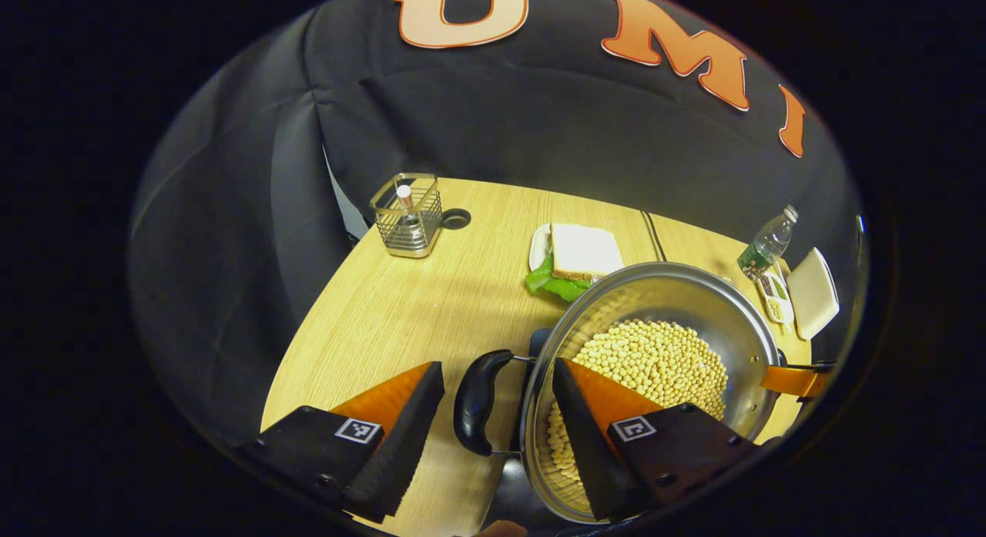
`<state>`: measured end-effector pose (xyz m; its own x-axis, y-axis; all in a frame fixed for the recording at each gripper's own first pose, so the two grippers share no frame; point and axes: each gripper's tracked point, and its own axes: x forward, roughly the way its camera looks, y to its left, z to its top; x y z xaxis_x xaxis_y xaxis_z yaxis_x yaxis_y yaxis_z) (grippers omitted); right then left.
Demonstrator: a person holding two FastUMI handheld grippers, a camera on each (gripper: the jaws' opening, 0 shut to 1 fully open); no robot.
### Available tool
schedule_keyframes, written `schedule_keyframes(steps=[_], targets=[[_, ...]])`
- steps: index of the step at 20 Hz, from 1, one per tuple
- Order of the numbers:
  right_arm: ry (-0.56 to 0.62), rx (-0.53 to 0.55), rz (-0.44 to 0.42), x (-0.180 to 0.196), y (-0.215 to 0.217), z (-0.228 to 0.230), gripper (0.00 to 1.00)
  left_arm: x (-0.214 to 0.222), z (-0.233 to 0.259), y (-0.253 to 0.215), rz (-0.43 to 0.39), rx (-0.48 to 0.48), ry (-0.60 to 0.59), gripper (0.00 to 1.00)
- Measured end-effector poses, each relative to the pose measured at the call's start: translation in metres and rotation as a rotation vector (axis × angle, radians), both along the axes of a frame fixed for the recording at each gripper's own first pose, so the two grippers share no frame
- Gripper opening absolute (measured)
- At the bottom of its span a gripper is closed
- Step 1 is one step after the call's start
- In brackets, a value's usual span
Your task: First push the handle of the pot to place it horizontally, then grasp the pot with both hands and set it on the induction cooktop.
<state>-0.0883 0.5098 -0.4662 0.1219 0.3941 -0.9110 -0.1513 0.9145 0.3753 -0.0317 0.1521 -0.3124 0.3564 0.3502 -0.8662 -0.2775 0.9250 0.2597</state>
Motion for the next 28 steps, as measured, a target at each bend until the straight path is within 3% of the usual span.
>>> schedule_keyframes(steps=[5,6,7,10,14,17,21,25,28], targets=[[-0.086,0.045,-0.036,0.016,-0.032,0.031,0.92,0.013,0.051,-0.011,-0.006,0.109,-0.117,1.0],[-0.118,0.053,-0.053,0.025,-0.044,0.04,0.92,0.024,0.064,-0.013,-0.024,0.129,-0.158,0.95],[-0.149,0.057,-0.068,0.033,-0.06,0.048,0.92,0.032,0.081,-0.021,-0.045,0.152,-0.194,0.97],[-0.285,0.03,-0.095,0.068,-0.123,0.077,0.92,0.051,0.126,-0.052,-0.097,0.199,-0.305,0.97],[-0.489,-0.016,-0.099,0.105,-0.213,0.136,0.93,0.075,0.176,-0.095,-0.139,0.193,-0.455,0.97],[-0.619,-0.096,-0.112,0.12,-0.301,0.182,0.94,0.07,0.195,-0.111,-0.147,0.203,-0.483,0.97],[-0.758,-0.155,-0.182,0.132,-0.387,0.245,0.94,0.074,0.235,-0.13,-0.148,0.211,-0.541,0.97],[-0.903,-0.203,-0.203,0.135,-0.445,0.304,0.94,0.083,0.298,-0.151,-0.162,0.204,-0.653,0.96],[-1.01,-0.222,-0.206,0.134,-0.473,0.344,0.94,0.085,0.37,-0.157,-0.173,0.27,-0.774,0.96]])
